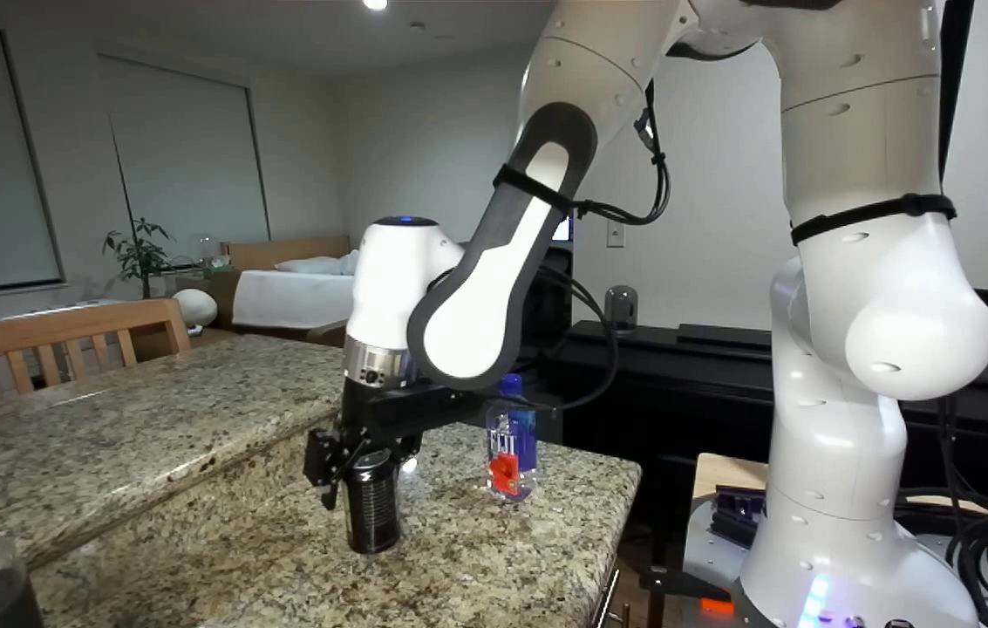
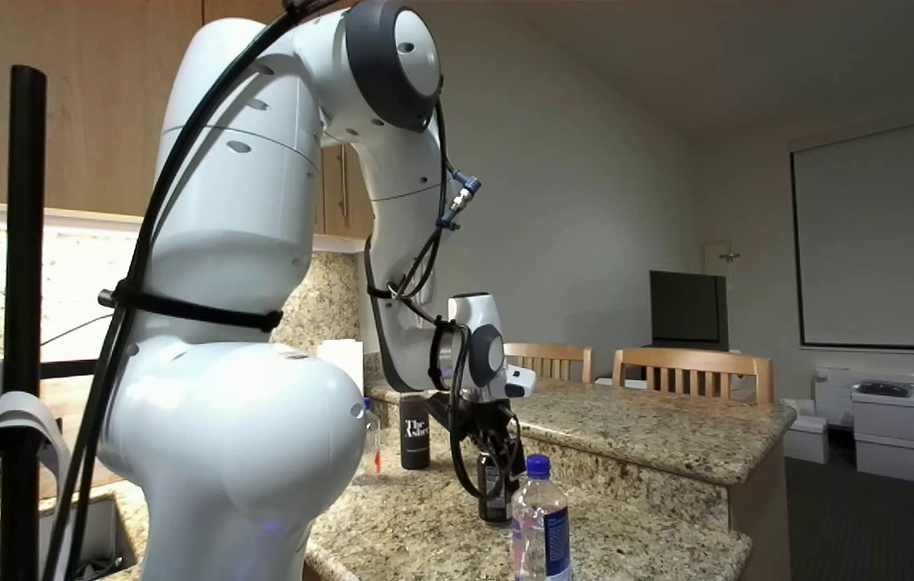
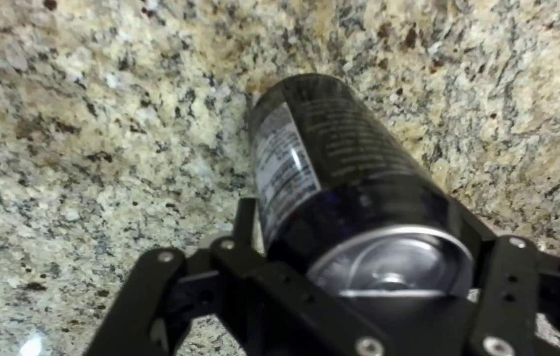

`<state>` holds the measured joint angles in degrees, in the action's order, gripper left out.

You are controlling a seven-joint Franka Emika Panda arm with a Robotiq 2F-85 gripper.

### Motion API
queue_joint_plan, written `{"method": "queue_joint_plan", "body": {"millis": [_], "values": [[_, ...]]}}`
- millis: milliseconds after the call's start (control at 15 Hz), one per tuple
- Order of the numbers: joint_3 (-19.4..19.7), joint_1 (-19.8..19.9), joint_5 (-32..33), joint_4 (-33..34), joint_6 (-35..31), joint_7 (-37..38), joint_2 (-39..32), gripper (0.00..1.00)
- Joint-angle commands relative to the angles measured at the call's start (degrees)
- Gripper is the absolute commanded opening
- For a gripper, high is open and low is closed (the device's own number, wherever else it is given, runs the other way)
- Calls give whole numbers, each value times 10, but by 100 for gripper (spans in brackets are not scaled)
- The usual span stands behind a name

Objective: Put the black can on the upper counter.

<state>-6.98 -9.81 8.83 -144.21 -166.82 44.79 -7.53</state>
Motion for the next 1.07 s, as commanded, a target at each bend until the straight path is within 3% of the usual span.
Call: {"method": "queue_joint_plan", "body": {"millis": [0, 133, 533, 800, 1000], "values": [[0, 2, -3, 14, 2, -4, -16, 60], [4, -1, 5, 22, 5, 2, -19, 49], [-2, -5, -4, 54, 42, -1, -25, 49], [3, -28, -33, 92, 149, -17, -13, 49], [10, -39, -6, 129, 226, 5, -8, 49]]}}
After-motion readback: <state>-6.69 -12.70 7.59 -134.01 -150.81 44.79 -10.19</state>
